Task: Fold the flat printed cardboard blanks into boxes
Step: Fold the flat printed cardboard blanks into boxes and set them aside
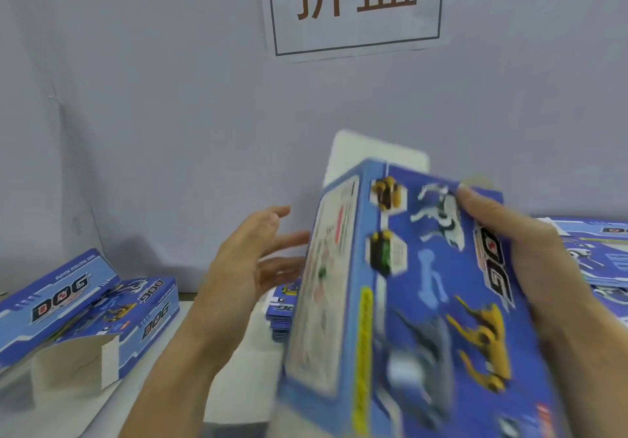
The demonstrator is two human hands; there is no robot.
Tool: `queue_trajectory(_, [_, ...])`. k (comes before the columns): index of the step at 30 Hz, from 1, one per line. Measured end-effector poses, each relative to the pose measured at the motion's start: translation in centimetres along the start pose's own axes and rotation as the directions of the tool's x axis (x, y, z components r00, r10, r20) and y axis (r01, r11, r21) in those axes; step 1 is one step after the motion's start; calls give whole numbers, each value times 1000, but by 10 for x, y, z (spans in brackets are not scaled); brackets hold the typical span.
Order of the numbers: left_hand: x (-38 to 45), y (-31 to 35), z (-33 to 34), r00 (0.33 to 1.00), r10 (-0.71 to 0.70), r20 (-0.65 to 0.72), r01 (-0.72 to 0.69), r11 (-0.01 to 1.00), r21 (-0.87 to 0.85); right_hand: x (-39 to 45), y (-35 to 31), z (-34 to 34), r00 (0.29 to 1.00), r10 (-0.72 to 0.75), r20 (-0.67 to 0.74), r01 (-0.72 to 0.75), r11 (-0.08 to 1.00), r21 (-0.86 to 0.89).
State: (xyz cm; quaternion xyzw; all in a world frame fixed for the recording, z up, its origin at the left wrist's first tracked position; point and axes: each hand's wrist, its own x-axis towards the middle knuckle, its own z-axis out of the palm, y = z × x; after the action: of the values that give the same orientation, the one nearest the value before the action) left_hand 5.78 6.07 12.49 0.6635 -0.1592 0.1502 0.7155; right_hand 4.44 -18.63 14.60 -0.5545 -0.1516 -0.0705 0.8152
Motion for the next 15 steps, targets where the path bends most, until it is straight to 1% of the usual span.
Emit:
queue_trajectory(1, [0,-1,1,998,-54,11,54,998,-35,-3,-1,-1,990,109,93,-108,994,-25])
queue_trajectory(2, [0,-3,2,996,-95,-1,94,993,-74,-3,1,0,961,224,163,-214,974,-74])
queue_trajectory(3, [0,-4,2,992,-122,-27,118,988,-103,-4,7,3,929,287,232,-260,955,-141])
queue_trajectory(4, [1,-7,0,990,-132,-58,126,987,-99,-11,17,2,914,271,302,-235,960,-150])
queue_trajectory(5, [1,-9,-2,987,-138,-86,133,989,-61,-12,24,5,923,271,274,-243,961,-130])
queue_trajectory(6, [1,-12,-5,984,-144,-102,145,989,-2,-15,26,11,929,284,239,-278,959,-57])
queue_trajectory(7, [1,-15,-8,981,-161,-104,167,985,50,-9,26,13,923,322,211,-321,946,-41])
queue_trajectory(8, [0,-17,-12,978,-185,-96,192,978,79,1,30,12,887,367,279,-360,930,-78])
queue_trajectory(9, [-1,-18,-14,974,-211,-84,217,973,73,15,38,13,843,424,331,-371,904,-211])
queue_trajectory(10, [-1,-18,-13,969,-239,-66,242,969,50,22,42,13,860,415,298,-363,907,-215])
queue_trajectory(11, [-2,-18,-11,963,-264,-45,266,964,31,30,42,15,870,437,230,-402,897,-185])
queue_trajectory(12, [-2,-18,-8,958,-287,-23,288,958,19,29,44,14,861,423,280,-402,906,-133])
queue_trajectory(13, [-3,-19,-5,954,-300,8,300,954,19,27,46,12,866,419,271,-400,908,-125])
queue_trajectory(14, [-2,-20,0,954,-298,32,297,954,36,27,50,8,879,413,238,-385,909,-157])
queue_trajectory(15, [-3,-20,4,955,-293,54,289,955,58,30,54,6,909,382,164,-342,912,-228])
